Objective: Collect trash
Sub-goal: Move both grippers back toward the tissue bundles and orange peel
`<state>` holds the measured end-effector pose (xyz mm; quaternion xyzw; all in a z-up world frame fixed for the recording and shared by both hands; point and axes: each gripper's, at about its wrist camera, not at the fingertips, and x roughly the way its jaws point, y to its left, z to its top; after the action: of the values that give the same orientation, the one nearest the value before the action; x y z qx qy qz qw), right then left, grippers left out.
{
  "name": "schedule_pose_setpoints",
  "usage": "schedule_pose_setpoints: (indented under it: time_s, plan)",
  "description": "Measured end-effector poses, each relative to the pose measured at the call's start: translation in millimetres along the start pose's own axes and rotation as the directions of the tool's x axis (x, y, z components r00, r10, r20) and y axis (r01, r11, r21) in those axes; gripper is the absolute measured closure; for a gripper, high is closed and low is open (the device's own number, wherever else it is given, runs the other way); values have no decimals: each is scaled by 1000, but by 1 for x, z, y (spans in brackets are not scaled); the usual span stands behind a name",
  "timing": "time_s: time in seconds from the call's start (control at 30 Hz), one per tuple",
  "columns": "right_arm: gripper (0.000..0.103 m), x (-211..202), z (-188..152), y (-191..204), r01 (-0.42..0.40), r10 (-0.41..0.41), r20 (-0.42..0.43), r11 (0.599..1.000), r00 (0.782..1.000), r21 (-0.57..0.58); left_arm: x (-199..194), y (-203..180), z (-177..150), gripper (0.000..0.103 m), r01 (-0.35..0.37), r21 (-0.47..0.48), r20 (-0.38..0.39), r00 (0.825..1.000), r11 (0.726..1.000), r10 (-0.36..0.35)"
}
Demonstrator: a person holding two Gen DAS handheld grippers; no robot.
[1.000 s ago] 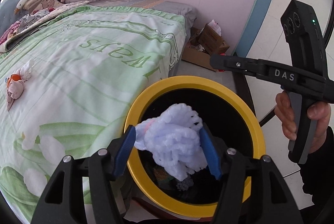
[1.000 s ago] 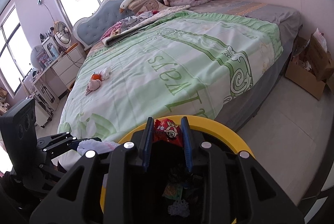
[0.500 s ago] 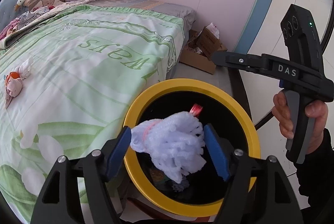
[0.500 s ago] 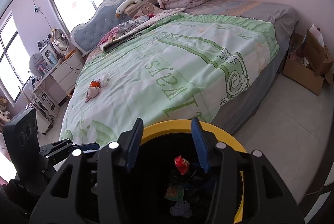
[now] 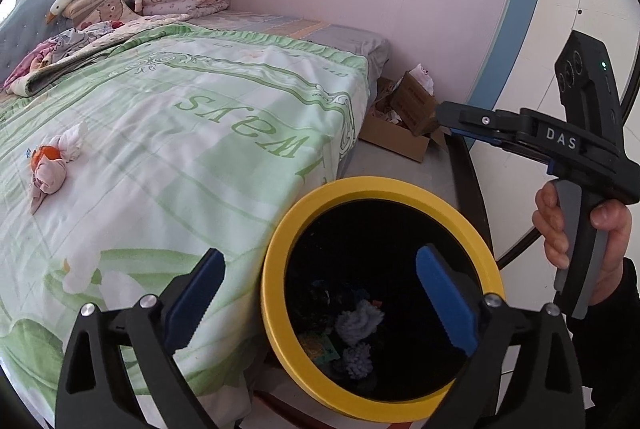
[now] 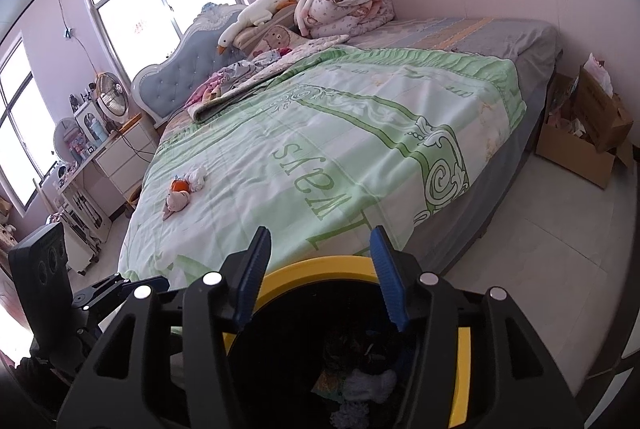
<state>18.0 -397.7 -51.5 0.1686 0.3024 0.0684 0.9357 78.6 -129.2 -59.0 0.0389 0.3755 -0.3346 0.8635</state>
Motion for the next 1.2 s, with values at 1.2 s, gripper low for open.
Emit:
schedule_pose_setpoints:
  time_s: [1.2]
  plan:
    - [44,263,84,174,-304,210,-286,891,935,-339,-29,262,30,8,-359,-403,48,910,842,411]
